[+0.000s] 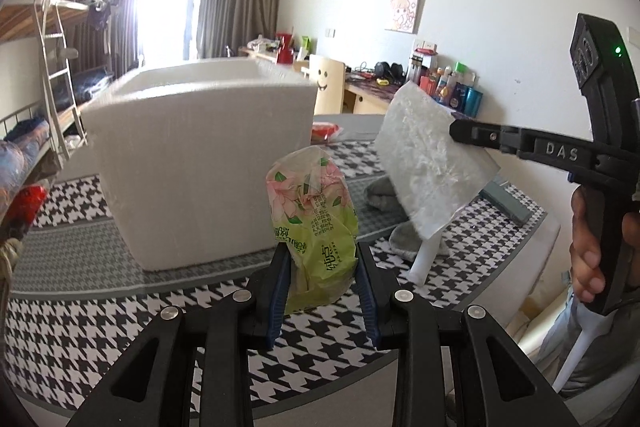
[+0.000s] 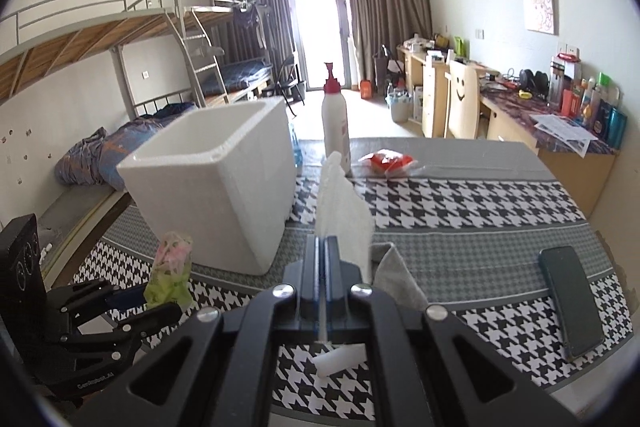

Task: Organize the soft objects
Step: 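Carry the bag with the left tool while the right tool carries the tissue pack over the foam box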

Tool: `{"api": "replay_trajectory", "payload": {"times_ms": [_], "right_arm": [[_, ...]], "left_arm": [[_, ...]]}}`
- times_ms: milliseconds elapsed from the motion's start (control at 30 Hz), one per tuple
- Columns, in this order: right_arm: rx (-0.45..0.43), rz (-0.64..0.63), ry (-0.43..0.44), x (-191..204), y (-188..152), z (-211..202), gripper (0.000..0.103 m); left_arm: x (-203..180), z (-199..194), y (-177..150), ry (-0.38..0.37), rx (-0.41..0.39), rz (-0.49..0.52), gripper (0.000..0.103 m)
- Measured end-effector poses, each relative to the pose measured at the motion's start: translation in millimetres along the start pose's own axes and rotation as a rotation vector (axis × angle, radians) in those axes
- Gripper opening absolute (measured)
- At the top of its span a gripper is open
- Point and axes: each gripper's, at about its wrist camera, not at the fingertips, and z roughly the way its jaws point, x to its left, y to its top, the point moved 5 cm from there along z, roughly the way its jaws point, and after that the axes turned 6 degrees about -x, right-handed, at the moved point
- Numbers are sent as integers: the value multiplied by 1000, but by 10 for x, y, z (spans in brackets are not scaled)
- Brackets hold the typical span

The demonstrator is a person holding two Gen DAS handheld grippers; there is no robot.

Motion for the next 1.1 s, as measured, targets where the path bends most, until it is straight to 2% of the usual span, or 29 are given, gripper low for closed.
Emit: {"api": "replay_trajectory", "payload": {"times_ms": [467,867,1100], "right_arm": [[-43,-4,21,19,56,-65,4],[-62,-10,26,3,146,-64,4],[-80,-13,30,25,254,-52,4]], "left_arm": [[-67,-140,271,18,-70,39,33],[-74,-180,406,23,-97,53,33],[-13,-220,564,64,-127,64,33]]}}
